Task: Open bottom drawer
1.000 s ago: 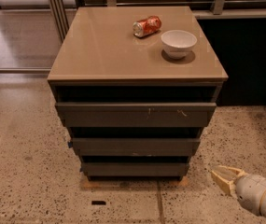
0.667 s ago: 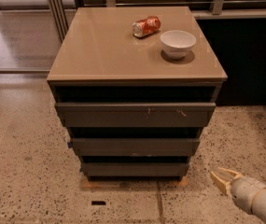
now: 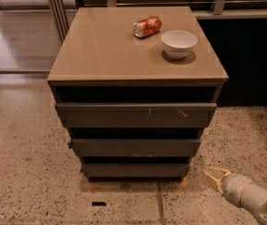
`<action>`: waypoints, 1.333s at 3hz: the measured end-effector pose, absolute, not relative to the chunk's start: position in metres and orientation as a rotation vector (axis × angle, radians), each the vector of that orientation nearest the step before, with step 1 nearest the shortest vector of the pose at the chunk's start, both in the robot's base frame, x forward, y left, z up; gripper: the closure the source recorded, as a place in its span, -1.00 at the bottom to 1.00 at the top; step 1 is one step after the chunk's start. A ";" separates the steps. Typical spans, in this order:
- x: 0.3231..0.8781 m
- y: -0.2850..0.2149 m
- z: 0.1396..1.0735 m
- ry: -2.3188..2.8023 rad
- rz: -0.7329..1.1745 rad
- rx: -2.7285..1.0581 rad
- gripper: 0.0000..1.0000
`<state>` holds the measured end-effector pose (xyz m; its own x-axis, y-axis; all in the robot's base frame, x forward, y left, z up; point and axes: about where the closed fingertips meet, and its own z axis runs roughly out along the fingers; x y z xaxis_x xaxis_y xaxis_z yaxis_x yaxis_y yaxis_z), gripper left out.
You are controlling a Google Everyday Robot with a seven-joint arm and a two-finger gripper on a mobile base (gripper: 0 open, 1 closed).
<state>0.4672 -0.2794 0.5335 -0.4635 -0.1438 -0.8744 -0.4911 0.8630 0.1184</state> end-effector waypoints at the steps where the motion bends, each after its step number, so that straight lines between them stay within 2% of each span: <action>1: 0.466 -0.269 0.500 2.038 0.533 -0.421 1.00; 2: 0.468 -0.235 0.439 2.040 0.728 -0.386 1.00; 4: 0.494 -0.179 0.336 2.097 0.900 -0.436 1.00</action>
Offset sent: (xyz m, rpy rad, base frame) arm 0.0043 0.0910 -0.1711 0.3962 0.1840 0.1557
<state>0.4937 -0.1794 0.3364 -0.6240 -0.0022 -0.7814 -0.5677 0.6884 0.4515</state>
